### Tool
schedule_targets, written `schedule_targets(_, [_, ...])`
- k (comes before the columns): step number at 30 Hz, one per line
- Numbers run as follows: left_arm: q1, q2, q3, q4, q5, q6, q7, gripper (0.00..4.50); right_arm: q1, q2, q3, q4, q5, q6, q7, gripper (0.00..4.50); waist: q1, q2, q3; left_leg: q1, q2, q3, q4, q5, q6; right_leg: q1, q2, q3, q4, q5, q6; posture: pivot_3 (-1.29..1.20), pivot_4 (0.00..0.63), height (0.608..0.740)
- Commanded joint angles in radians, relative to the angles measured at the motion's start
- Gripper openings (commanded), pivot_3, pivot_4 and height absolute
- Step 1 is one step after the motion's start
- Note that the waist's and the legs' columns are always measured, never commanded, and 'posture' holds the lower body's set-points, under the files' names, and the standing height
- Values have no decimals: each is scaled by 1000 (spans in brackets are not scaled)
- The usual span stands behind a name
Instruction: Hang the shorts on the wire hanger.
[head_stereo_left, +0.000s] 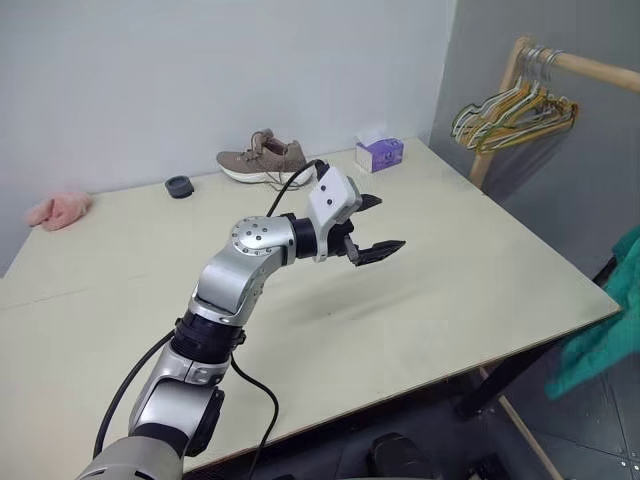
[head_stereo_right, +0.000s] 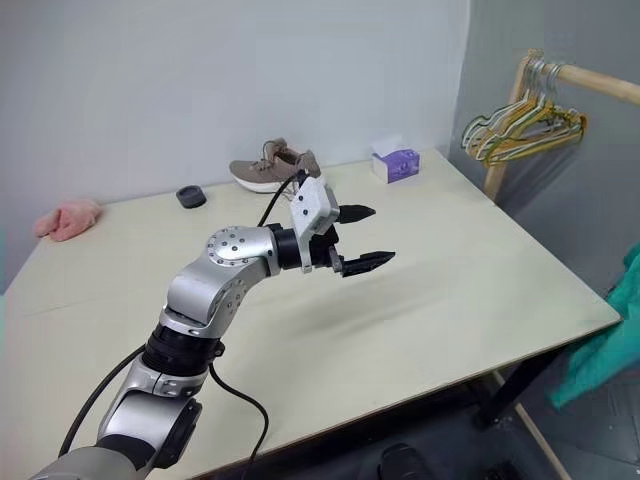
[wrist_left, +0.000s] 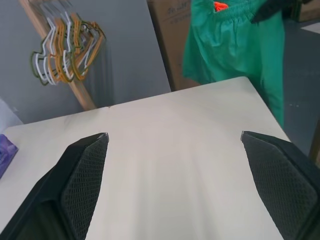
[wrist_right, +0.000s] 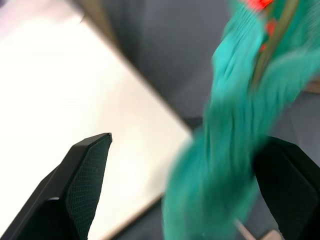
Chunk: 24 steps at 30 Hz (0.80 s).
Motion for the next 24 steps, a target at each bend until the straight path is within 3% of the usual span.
schedule_targets(1, [-19, 5, 22, -21, 0, -14, 0, 4500, 70, -70, -33, -100, 37, -29, 122, 4479, -2, 0, 0, 0, 0, 1, 0, 0, 0, 0, 0, 0, 0, 0, 0, -344, 0, 740])
schedule_targets(10, [-13, 21, 22, -17, 11, -20, -2, 4500, 310, -204, -75, -187, 2, -248, 465, 4479, -10, -3, 1, 1, 0, 2, -1, 0, 0, 0, 0, -1, -1, 1, 1, -339, 0, 740])
schedule_targets(14, [1, 28, 37, -19, 18, -9, 21, 4500, 268, -244, -51, -295, 72, -266, 565, 4479, -15, -2, 2, 1, 0, 2, -1, 0, 0, 0, 0, 0, -1, 1, 1, -337, 0, 740])
schedule_targets(17, [22, 40, 60, -6, 44, -12, 72, 4500, 164, -232, 23, -367, 148, -267, 551, 4479, -18, -3, 2, 1, 1, 2, -1, 0, 0, -1, 0, -1, -1, 1, 1, -332, 0, 740])
schedule_targets(21, [57, 36, 159, 41, 114, 16, 272, 4500, -123, -50, 229, -450, 219, -343, 392, 4479, -19, -7, 3, 1, 2, 0, 0, 0, 0, 0, 1, -2, 0, 1, 1, -306, 0, 740])
schedule_targets(24, [114, 13, 287, 60, 143, 53, 463, 4500, -250, 191, 407, -482, 136, -491, 254, 4479, -17, -8, 1, 1, 3, 0, 0, 0, 0, -1, 0, 0, 0, 1, 2, -278, 0, 740])
